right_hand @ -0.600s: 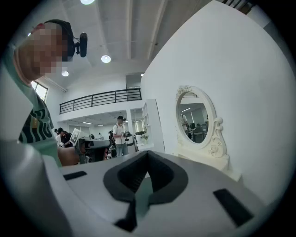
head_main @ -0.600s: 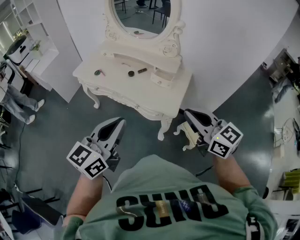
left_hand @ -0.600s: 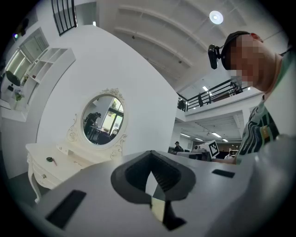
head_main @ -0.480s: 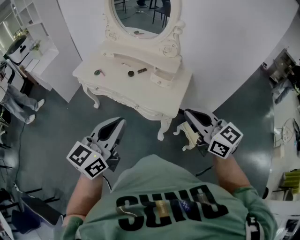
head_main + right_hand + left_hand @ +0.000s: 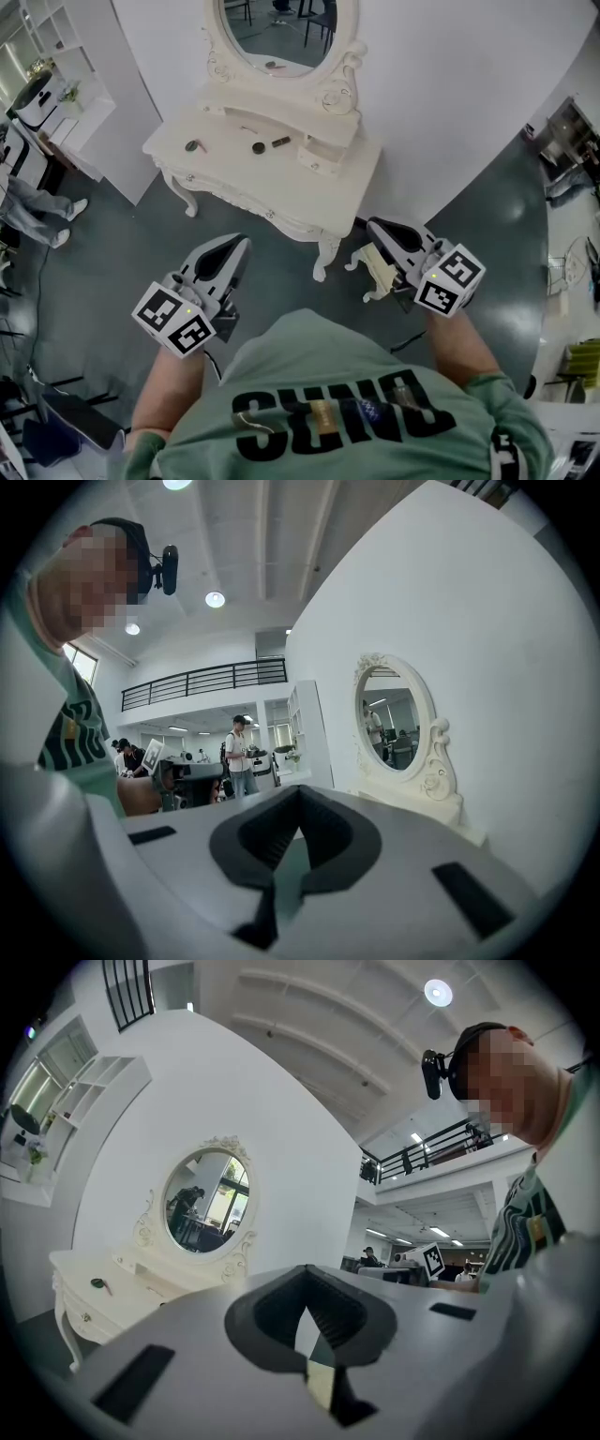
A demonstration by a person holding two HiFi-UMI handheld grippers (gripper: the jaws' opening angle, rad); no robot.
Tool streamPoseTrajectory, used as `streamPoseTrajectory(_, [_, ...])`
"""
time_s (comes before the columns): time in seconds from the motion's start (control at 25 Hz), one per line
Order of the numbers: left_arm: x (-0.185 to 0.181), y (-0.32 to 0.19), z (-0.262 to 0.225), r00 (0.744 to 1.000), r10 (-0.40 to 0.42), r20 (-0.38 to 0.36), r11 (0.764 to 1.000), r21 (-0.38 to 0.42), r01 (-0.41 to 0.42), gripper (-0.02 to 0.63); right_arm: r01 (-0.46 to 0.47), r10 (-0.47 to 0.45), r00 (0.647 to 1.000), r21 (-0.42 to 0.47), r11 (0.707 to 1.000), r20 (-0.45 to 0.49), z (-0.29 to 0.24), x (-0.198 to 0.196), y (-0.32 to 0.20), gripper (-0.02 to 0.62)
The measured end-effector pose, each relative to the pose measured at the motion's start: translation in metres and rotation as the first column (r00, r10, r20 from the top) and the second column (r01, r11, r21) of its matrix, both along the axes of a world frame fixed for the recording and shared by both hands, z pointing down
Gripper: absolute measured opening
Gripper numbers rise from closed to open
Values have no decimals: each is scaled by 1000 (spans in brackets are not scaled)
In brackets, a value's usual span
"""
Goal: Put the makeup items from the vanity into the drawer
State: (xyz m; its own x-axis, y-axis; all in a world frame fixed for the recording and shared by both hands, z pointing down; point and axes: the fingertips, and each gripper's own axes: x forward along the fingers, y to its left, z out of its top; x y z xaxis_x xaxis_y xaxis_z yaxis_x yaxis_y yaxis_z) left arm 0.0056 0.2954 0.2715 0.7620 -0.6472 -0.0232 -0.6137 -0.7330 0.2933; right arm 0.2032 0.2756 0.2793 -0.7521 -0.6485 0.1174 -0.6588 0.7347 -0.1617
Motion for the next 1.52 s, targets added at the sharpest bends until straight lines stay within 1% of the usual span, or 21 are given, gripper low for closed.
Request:
streamPoseTrajectory(0.2, [16,-3,-4,1000,-7,9,1000,4,7,8,13,-13,1000,5,1000,23,-4,13,-2,9])
streamPoseTrajectory(0.56, [65,-7,-1,999,-39,4,999,4,39,8,73,-73,997,4,997,24,2,55,-10,11])
streamPoseTrajectory(0.64, [69,-12,4,999,-46,10,999,-3,46,8,88,-88,996,3,996,24,6,56,-18,11])
streamPoseTrajectory(0.72, [65,-18,9,998,-57,16,998,-10,57,8,106,-106,994,-1,994,29,9,50,-28,11])
streamPoseTrajectory(0.88, [39,-48,17,997,-79,8,997,-20,80,8,134,-134,991,-4,991,31,15,26,-58,11])
streamPoseTrajectory(1.0, [12,-85,25,998,-68,2,998,-19,68,8,132,-132,991,0,991,30,20,-1,-92,11])
streamPoseTrajectory(1.12, [-23,-135,35,999,-47,-6,999,-13,47,8,117,-118,993,22,993,32,23,-35,-136,11])
streamPoseTrajectory(1.24, [-63,-194,39,1000,1,-7,1000,-13,-1,8,73,-75,996,36,997,47,22,-75,-187,11])
streamPoseTrajectory(1.4, [-116,-270,33,998,61,31,998,-18,-61,8,25,-26,998,24,999,49,19,-130,-255,11])
streamPoseTrajectory(1.52, [-146,-313,31,995,79,56,997,-20,-78,8,-2,0,999,29,1000,49,12,-156,-298,11])
